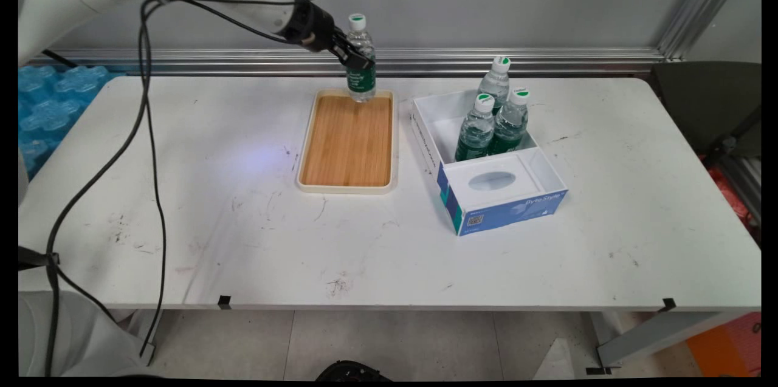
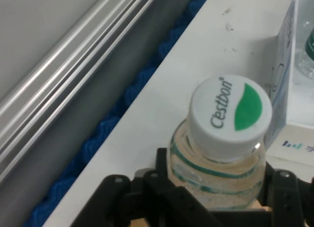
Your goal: Place the picked object on the tray
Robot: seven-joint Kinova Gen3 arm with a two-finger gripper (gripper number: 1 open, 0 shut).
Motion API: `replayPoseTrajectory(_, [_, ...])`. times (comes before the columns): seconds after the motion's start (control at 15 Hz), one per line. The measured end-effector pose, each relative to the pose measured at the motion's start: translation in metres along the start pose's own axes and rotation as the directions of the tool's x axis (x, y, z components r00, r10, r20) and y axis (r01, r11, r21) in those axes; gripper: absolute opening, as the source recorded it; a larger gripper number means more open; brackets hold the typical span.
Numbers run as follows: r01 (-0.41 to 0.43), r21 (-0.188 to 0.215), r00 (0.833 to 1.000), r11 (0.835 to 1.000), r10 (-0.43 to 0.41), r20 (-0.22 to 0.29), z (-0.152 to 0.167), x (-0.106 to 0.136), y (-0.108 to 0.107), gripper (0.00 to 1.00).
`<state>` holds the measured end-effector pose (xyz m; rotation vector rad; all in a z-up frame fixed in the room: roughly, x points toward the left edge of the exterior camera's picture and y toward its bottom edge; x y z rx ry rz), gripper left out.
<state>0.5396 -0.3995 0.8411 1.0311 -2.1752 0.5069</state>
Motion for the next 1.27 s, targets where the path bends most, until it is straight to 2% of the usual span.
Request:
replayPoseTrajectory(0.47, [-0.010, -0.010, 1.000, 1.000, 0.010, 0.006, 0.038, -0.010, -0.001, 0.00])
replayPoseTrajectory(1.0, [-0.019, -0.019, 1.000, 1.000, 0.019, 0.005, 0.056, -0.018, -0.001, 0.00])
replayPoseTrajectory(1.07, [-0.020, -0.020, 1.000, 1.000, 0.020, 0.005, 0.057, -0.019, -0.001, 1.00])
replayPoseTrajectory(1.27, [-0.024, -0.024, 1.000, 0.999, 0.024, 0.004, 0.057, -0.021, -0.001, 1.00])
